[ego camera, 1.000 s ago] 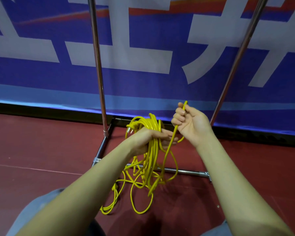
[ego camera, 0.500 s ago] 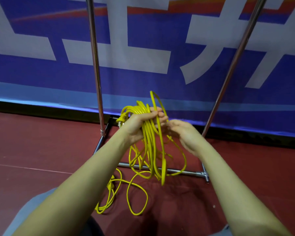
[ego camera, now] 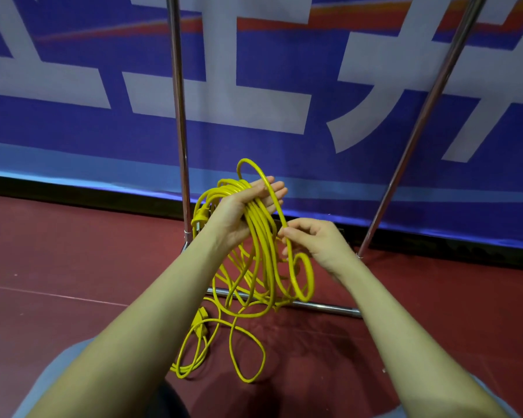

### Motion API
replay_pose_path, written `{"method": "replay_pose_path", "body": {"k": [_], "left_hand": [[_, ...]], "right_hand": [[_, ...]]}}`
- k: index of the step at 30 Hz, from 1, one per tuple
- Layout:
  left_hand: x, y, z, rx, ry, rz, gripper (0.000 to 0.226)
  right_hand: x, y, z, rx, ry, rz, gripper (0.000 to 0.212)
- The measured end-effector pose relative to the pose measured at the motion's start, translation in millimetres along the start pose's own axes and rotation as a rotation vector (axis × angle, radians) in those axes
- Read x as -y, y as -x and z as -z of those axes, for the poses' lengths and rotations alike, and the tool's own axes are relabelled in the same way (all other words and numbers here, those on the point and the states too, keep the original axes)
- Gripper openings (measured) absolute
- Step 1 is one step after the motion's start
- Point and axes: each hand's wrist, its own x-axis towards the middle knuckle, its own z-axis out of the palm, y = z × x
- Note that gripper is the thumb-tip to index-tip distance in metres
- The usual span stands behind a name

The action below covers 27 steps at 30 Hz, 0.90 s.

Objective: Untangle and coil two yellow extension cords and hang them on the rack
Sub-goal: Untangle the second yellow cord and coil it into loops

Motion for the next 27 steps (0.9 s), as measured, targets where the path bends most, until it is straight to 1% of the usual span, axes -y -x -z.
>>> {"method": "replay_pose_path", "body": {"k": [3, 6, 8, 10, 12, 13, 16, 20, 24, 25, 27], "left_hand": [[10.9, 3.7, -4.3, 0.028, -0.056, 0.039, 0.017], [18.7, 5.3, -6.7, 0.019, -0.07, 0.038, 0.015], [17.1, 4.2, -7.8, -0.01, -0.051, 0.026, 0.014], [13.5, 2.7, -7.7, -0.036, -0.031, 0.006, 0.014], [8.9, 0.9, -6.5, -0.038, -0.019, -0.009, 0.016], [7.0, -0.4, -5.4, -0.037, -0.01, -0.011, 0.017], [4.6, -1.4, -2.2, -0.025, -0.005, -0.009, 0.018], [18.0, 4.4, -7.1, 0.011, -0.1, 0.04, 0.015], [18.9, 4.4, -9.1, -0.019, -0.038, 0.053, 0.013], [16.9, 3.9, -9.3, -0.027, -0.015, 0.05, 0.014], [13.2, 3.6, -9.6, -0.036, -0.002, 0.045, 0.015]], "right_hand": [[8.8, 1.7, 4.9, -0.087, -0.036, 0.017, 0.008], [10.6, 1.0, 6.0, -0.131, -0.064, -0.021, 0.012], [10.4, 1.3, 7.3, -0.078, -0.088, -0.07, 0.011], [11.1, 3.4, 11.9, 0.052, -0.093, -0.13, 0.014], [10.6, 5.6, 19.4, 0.123, -0.075, -0.17, 0.018], [9.6, 5.5, 23.4, 0.116, -0.067, -0.172, 0.02], [7.0, 3.2, 27.1, 0.026, -0.051, -0.129, 0.023], [6.4, -1.9, 19.3, -0.061, -0.033, -0.106, 0.025], [1.5, -7.3, 14.7, -0.193, 0.027, -0.083, 0.028], [-0.8, -7.6, 14.7, -0.178, 0.04, -0.096, 0.026], [-5.5, -5.8, 14.7, -0.055, 0.04, -0.141, 0.024]]}}
